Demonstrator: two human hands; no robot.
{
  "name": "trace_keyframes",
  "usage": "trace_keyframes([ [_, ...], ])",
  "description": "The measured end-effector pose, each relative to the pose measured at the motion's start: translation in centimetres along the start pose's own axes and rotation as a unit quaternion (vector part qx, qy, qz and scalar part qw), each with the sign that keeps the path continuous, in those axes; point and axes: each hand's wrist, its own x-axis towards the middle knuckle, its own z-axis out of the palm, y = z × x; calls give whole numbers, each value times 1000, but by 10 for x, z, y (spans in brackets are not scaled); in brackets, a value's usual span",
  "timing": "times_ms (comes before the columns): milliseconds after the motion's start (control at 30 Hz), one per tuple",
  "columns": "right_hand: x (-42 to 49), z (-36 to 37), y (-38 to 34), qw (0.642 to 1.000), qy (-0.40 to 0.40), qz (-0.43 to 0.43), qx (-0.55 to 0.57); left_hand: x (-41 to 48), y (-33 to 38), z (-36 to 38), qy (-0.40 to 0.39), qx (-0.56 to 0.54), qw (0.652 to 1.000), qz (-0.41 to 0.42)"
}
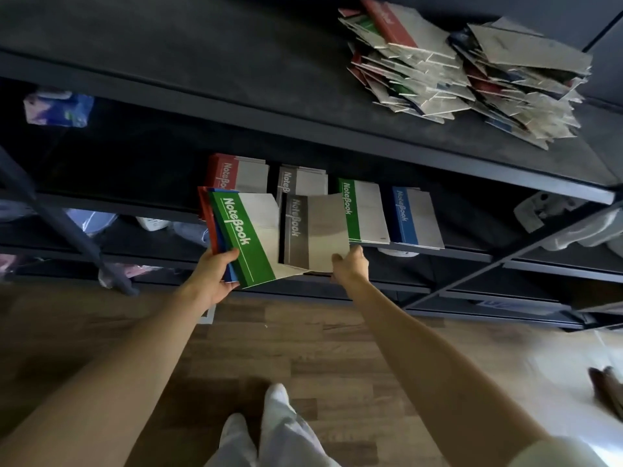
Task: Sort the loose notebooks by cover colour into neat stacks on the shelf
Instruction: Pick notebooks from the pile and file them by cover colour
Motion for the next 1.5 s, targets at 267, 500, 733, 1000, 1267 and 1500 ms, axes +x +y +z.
trace_keyframes([
  [267,73,6,-24,998,20,40,38,35,19,-8,29,-14,999,-14],
  [500,105,33,-43,984,-26,118,129,53,36,-6,54,-35,998,-18],
  [733,118,52,-50,950,-43,176,256,55,38,-11,46,-2,999,-28],
  [1000,78,37,-43,952,-229,160,123,46,34,-5,20,51,998,-29],
  [1267,23,-1,-15,951,-273,46,137,18,7,30,-32,64,997,-10],
  [1500,3,-49,41,959,-225,76,154,-2,-27,60,-91,81,992,-24],
])
